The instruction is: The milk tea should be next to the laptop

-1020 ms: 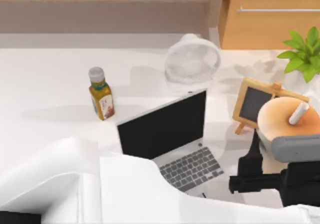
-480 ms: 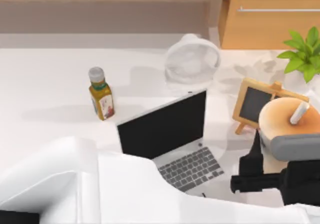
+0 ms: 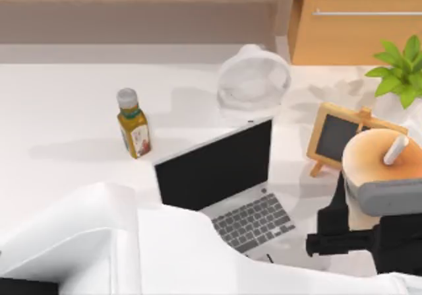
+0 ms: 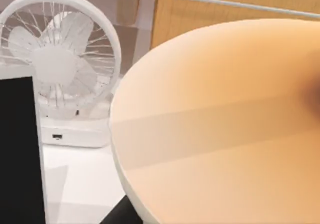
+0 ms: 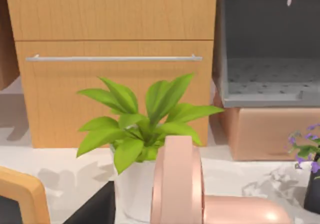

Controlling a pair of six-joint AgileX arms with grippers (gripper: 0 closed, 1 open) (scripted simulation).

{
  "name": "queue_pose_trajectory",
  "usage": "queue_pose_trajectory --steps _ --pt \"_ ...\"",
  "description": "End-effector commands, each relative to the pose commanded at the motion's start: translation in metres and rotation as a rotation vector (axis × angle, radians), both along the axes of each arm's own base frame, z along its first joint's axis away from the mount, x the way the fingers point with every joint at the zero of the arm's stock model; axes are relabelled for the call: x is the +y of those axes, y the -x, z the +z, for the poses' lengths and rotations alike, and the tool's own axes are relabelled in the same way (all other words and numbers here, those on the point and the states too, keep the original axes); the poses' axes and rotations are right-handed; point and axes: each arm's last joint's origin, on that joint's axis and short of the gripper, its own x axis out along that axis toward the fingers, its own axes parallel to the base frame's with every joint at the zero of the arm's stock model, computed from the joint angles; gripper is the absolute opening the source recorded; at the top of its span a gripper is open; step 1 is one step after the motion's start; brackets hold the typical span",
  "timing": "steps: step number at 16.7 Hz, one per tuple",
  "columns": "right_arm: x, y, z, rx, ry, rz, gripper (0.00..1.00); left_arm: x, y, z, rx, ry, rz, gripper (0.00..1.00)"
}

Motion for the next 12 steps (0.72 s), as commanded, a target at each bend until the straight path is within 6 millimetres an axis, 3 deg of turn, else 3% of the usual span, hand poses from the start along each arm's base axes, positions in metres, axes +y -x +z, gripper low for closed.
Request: queue_pose_trajectory --steps 8,12 --pt "0.000 0.000 0.000 0.000 0.000 0.000 1.00 0.005 0.004 -0.032 0.009 -0.077 -0.006 0.00" --pt "0.000 0.000 0.000 0.000 0.000 0.000 1.00 0.005 0.004 -0.032 0.009 -0.077 -0.006 0.00"
